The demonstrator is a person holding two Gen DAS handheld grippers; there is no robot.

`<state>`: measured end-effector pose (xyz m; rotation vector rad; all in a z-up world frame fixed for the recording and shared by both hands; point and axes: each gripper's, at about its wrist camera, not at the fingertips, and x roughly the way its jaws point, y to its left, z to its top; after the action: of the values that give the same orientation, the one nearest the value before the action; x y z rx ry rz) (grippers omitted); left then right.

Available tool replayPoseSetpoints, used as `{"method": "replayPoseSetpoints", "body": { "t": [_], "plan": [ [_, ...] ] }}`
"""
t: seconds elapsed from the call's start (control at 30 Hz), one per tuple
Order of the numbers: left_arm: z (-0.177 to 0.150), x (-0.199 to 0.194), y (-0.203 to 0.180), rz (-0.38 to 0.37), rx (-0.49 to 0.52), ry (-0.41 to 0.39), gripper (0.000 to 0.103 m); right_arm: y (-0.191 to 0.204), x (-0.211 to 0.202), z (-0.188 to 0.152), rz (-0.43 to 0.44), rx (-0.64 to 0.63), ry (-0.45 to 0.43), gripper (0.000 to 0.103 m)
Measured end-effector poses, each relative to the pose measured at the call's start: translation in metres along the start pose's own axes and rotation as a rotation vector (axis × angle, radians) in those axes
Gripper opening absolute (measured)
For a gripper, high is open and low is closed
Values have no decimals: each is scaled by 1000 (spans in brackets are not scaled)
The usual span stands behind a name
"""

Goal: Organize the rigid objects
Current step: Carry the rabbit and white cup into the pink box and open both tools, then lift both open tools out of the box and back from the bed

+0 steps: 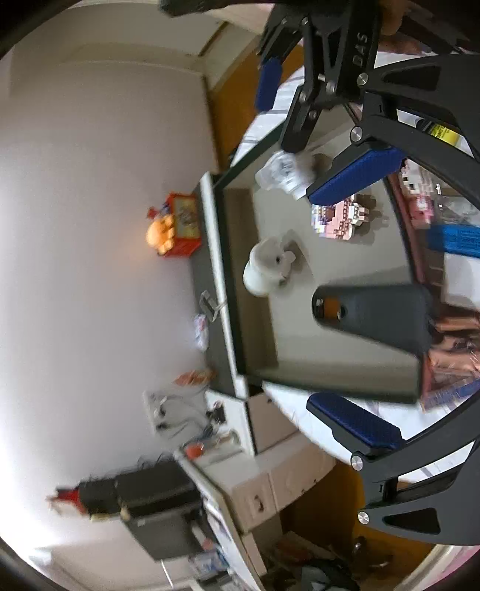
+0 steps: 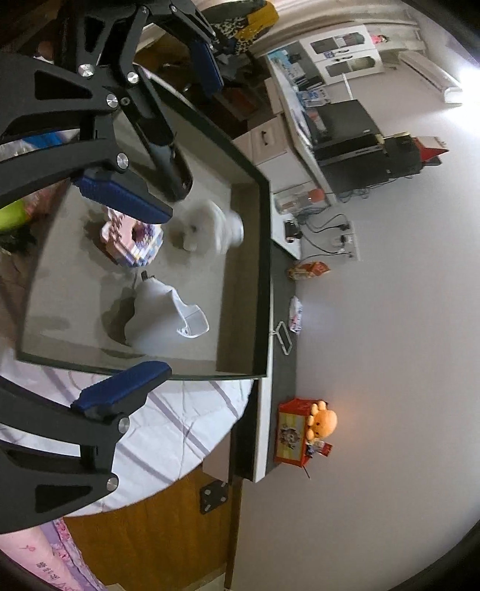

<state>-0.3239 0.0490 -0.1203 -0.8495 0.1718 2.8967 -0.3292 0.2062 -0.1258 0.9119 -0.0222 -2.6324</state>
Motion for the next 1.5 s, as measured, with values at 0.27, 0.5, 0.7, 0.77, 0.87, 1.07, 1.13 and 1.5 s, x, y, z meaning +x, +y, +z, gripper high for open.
{"method": "replayPoseSetpoints", "body": {
  "t": [0.27, 0.5, 0.7, 0.77, 0.87, 1.07, 1.13, 1.5],
  "plan": [
    [-13, -86, 29, 53, -94, -147, 103, 27, -76, -10, 2, -24, -186, 84],
    [-39, -142, 50, 44, -152, -202, 103, 49, -126, -29, -29, -44, -277, 84],
    [-65, -175, 70, 42, -231, -237, 103, 61, -158, -52, -59, -36, -342, 85],
    [-70, -181, 70, 69, -224, -246, 103, 66, -166, -58, -72, -45, -360, 85],
    [-75, -193, 69, 102, -200, -258, 103, 73, -175, -65, -80, -65, -360, 85],
    [-80, -208, 62, 80, -166, -260, 103, 86, -188, -73, -86, -88, -364, 85],
    [-80, -212, 62, 73, -165, -259, 103, 87, -192, -75, -85, -91, -366, 85],
    [-82, -214, 57, 54, -169, -250, 103, 83, -196, -82, -87, -80, -345, 85]
  ]
}}
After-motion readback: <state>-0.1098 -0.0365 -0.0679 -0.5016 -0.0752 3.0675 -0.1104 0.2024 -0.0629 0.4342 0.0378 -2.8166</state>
